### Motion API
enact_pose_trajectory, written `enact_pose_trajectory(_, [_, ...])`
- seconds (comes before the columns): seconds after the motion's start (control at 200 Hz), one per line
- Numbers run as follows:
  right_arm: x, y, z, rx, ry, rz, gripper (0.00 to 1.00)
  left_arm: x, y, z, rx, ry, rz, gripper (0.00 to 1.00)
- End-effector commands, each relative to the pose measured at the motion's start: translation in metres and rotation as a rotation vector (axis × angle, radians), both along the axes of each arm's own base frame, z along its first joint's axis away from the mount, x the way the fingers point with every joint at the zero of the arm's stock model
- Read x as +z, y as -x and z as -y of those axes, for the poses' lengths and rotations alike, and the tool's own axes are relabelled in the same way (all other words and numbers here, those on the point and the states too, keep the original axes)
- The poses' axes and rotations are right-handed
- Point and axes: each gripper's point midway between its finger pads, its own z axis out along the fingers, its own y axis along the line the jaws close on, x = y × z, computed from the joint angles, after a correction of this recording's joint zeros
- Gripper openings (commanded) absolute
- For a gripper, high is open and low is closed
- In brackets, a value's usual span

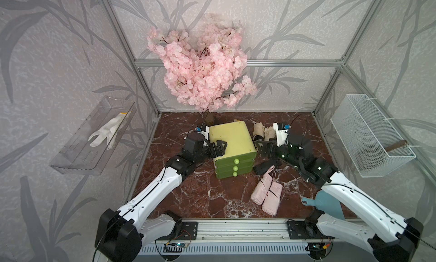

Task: Place the umbrella in the drawer by color
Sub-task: Adjust the storage box at the center of the board.

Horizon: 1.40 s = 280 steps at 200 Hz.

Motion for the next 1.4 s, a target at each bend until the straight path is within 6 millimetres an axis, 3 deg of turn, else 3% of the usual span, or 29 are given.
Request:
enact_pose_trajectory(0.0, [-0.028,0.021,-0.005,0.001,0.090,-0.038,0.80,-0.005,-0.007,0.001,0.017,-0.003,0.000,0.98])
enact_pose_trajectory(0.16, [-0.039,0.045,-0.047,0.120,0.065,-0.053,0.73,-0.008,-0.011,0.005,0.014,0.006,-0.014,0.98])
enact_pose_trajectory(0.245, [-0.046,0.048,-0.065,0.146,0.026,-0.063,0.70,-0.009,-0.012,0.007,0.012,0.011,-0.019,0.98])
enact_pose_trajectory(0.56, [-0.075,0.016,-0.102,0.154,0.020,-0.058,0.65,-0.003,-0.016,0.004,0.031,0.002,0.005,0.98])
enact_pose_trajectory(0.79, [-0.073,0.002,-0.105,0.140,0.002,-0.058,0.62,-0.005,-0.026,0.000,0.061,-0.027,0.025,0.99])
enact_pose_trajectory(0.82, [-0.074,-0.010,-0.096,0.107,-0.003,-0.062,0.62,-0.007,-0.028,0.000,0.065,-0.031,0.024,0.99])
enact_pose_trajectory(1.005, [-0.078,-0.029,-0.087,0.068,-0.038,-0.085,0.61,-0.008,-0.038,0.007,0.066,-0.021,0.020,0.99])
enact_pose_trajectory(1.394, [-0.066,-0.036,-0.084,0.037,-0.059,-0.075,0.52,-0.009,-0.036,0.001,0.083,-0.039,0.025,0.99])
